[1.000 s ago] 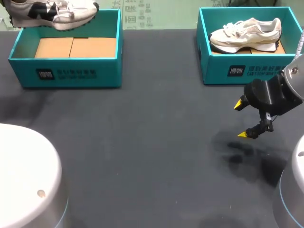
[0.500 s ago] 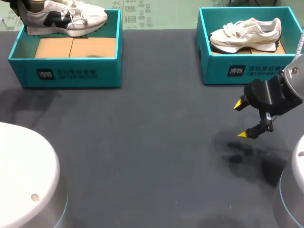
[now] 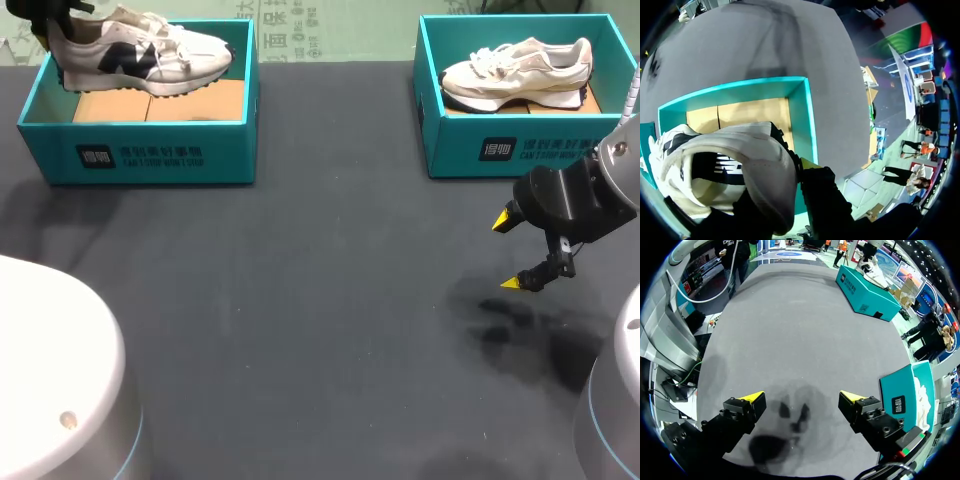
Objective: Take the shoe out of the shoebox, open the shoe tongue, remove and reinsert the insole, then place the shoe into the shoebox
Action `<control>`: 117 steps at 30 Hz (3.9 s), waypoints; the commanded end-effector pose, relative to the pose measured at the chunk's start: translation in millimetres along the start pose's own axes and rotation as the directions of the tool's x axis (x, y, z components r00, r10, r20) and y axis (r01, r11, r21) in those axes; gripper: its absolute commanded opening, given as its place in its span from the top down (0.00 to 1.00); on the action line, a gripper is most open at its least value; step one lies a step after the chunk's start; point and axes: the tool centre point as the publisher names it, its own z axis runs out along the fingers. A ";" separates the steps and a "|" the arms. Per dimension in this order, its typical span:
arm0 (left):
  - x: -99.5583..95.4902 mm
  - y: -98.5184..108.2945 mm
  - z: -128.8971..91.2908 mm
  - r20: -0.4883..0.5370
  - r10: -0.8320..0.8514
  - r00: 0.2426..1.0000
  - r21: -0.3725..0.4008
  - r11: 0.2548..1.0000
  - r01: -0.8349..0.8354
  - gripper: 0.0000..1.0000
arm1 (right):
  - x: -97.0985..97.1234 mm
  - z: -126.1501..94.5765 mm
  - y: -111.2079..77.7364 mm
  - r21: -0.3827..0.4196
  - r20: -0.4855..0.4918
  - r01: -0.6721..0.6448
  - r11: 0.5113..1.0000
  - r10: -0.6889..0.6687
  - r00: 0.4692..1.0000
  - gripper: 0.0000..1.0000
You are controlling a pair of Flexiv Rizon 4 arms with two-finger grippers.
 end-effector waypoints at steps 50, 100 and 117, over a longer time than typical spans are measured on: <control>-8.1 -23.0 73.9 -0.026 0.017 1.000 0.063 0.998 -0.016 1.00 | 1.6 0.5 -0.2 0.002 0.003 0.000 1.000 0.000 1.000 0.00; -16.7 -33.1 100.4 0.062 0.029 0.998 0.020 0.999 -0.030 0.49 | 1.6 0.5 -0.2 0.002 0.003 0.000 1.000 0.000 1.000 0.00; -5.1 -52.5 10.3 0.151 0.033 0.988 -0.009 0.999 -0.032 0.00 | 1.6 0.5 -0.2 0.002 0.003 0.000 1.000 0.000 1.000 0.00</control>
